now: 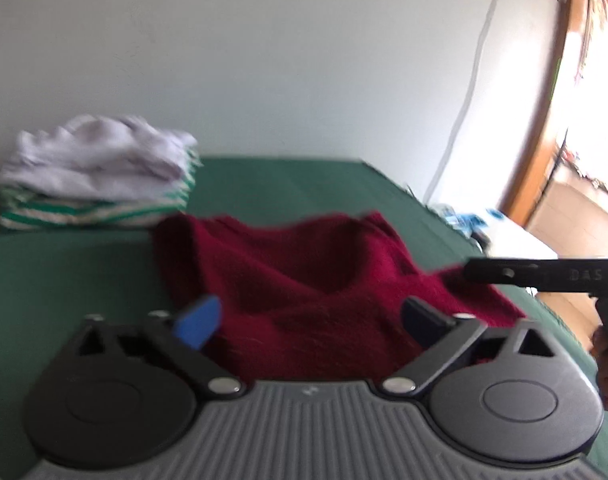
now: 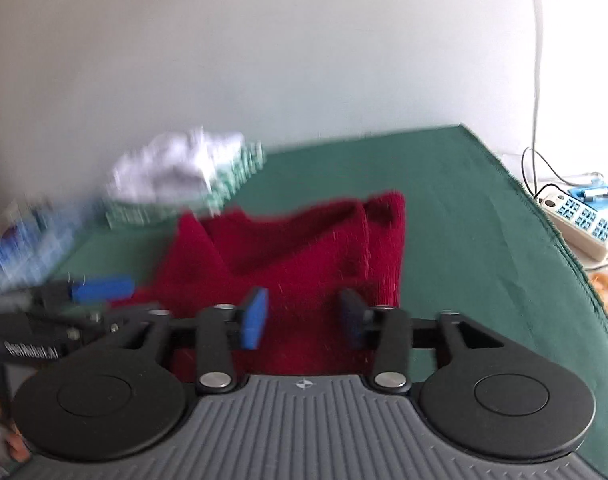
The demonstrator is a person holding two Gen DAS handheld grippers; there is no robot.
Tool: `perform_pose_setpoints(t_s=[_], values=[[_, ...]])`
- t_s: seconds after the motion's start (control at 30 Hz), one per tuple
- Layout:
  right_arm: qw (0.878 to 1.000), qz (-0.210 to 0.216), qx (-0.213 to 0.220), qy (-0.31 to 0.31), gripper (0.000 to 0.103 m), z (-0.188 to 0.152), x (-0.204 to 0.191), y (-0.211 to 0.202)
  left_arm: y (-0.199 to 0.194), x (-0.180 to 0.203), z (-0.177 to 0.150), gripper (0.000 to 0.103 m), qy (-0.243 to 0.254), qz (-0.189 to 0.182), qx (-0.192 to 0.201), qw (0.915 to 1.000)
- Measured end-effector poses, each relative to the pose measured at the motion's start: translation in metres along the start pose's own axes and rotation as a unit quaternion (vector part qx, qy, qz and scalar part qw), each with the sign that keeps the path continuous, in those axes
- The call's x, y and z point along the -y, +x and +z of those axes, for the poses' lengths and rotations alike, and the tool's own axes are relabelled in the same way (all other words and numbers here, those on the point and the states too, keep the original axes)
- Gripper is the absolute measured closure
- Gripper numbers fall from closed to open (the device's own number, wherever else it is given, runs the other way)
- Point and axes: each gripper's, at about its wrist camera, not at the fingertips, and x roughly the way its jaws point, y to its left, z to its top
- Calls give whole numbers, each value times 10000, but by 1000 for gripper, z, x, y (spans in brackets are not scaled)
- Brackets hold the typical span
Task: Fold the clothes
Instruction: 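Grasp the red sweater's folded end with both grippers side by side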
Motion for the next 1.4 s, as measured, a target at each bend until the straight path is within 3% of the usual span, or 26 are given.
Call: perform_pose_setpoints(t_s=[0.17, 0.3, 0.43, 0.67, 0.9, 1.1, 1.27, 1.4], values=[[9978, 121, -417, 497, 53, 31, 29, 10, 2, -32, 33, 1, -153, 40, 26, 9999], [9894, 546, -1050, 838, 42, 64, 68, 47, 49, -73, 44, 2, -230, 98, -633, 9977], [9787, 919, -1520, 1034, 43, 76, 104, 89, 81, -92, 49, 2, 20, 100, -852, 9963], [9597, 1486, -2032, 1251, 43, 81, 135, 144, 110, -110, 54, 2, -336, -245, -978, 9943], [9436, 2150, -2030, 1488, 42, 85, 145, 171, 135, -126, 47, 1, -386, -486, -1307, 9895], [9288, 2644, -1934, 1733, 44, 84, 156, 185, 147, -142, 51, 1, -439, -812, -1084, 9898], [9304, 2738, -1900, 1525, 47, 87, 153, 192, 154, -152, 53, 1, -500, -1158, -976, 9872], [9278, 2823, -1979, 1428, 45, 92, 151, 201, 155, -153, 50, 1, -540, -1216, -795, 9879]])
